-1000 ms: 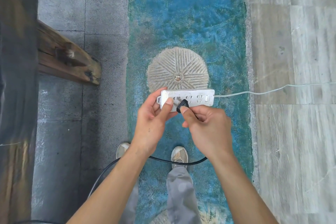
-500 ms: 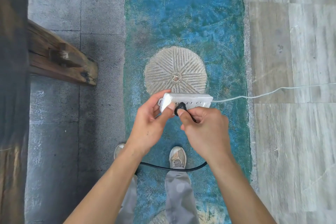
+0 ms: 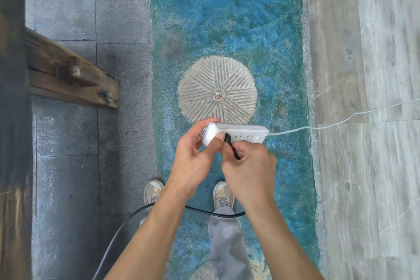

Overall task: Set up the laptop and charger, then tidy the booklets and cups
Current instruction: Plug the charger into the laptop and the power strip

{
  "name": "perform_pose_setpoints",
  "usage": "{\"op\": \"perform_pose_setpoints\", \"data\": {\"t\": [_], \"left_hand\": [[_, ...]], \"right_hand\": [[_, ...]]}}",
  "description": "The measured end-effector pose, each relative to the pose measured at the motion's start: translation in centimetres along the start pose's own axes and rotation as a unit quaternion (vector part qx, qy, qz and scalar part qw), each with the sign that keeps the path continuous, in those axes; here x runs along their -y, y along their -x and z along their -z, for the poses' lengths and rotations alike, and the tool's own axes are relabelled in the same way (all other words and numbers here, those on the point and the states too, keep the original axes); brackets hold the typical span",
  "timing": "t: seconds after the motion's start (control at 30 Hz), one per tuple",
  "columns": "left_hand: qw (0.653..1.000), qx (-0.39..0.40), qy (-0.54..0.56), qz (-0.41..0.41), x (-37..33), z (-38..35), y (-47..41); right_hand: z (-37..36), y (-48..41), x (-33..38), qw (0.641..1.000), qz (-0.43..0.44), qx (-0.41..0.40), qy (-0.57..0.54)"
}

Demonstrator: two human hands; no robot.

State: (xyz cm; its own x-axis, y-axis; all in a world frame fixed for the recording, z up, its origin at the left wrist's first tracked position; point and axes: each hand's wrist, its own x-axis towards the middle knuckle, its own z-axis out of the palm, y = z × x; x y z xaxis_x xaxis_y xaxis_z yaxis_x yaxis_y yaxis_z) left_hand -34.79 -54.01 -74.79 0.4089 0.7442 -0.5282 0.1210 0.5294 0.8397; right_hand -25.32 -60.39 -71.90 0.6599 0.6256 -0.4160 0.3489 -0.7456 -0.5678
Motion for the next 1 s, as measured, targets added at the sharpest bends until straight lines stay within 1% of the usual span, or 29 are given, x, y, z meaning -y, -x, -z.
{"op": "perform_pose_setpoints", "data": {"t": [0.13,0.27,0.4,0.47,0.53,0.6,0.7,0.77,0.9,0.93,1.0], "left_hand": [[1.0,0.0,0.0,0.007,0.2,0.4,-0.2],[1.0,0.009,0.008,0.028,0.6,0.4,-0.4],[0.991,0.049,0.05,0.111,1.9,0.5,-0.9],[0.986,0.069,0.03,0.149,3.3,0.7,-1.1],[0.979,0.086,-0.028,0.182,4.9,1.1,-1.0],[0.96,0.101,-0.118,0.232,6.8,1.3,-0.4],[0.922,0.142,-0.234,0.272,9.6,1.2,1.1],[0.906,0.164,-0.279,0.273,10.8,1.3,2.1],[0.857,0.202,-0.421,0.22,12.5,2.5,2.6],[0.857,0.195,-0.427,0.213,12.8,2.6,2.6],[0.868,0.173,-0.417,0.207,13.3,2.7,2.4]], "right_hand": [[-0.6,0.1,-0.4,1.0,-0.005,-0.011,-0.018],[-1.3,-0.1,-1.4,0.999,-0.027,-0.001,-0.041],[-2.1,-1.7,-3.4,0.997,-0.052,0.017,-0.06],[-2.7,-2.7,-4.7,0.994,-0.074,0.049,-0.068],[-3.5,-3.8,-6.1,0.986,-0.12,0.071,-0.09],[-4.5,-4.8,-7.2,0.967,-0.194,0.075,-0.147],[-5.9,-6.5,-8.5,0.92,-0.306,0.056,-0.24],[-6.6,-7.6,-9.2,0.892,-0.35,0.065,-0.279],[-7.9,-8.6,-10.7,0.85,-0.394,0.082,-0.34],[-8.3,-8.7,-11.1,0.842,-0.403,0.085,-0.349],[-9.6,-8.1,-11.8,0.819,-0.429,0.095,-0.37]]}}
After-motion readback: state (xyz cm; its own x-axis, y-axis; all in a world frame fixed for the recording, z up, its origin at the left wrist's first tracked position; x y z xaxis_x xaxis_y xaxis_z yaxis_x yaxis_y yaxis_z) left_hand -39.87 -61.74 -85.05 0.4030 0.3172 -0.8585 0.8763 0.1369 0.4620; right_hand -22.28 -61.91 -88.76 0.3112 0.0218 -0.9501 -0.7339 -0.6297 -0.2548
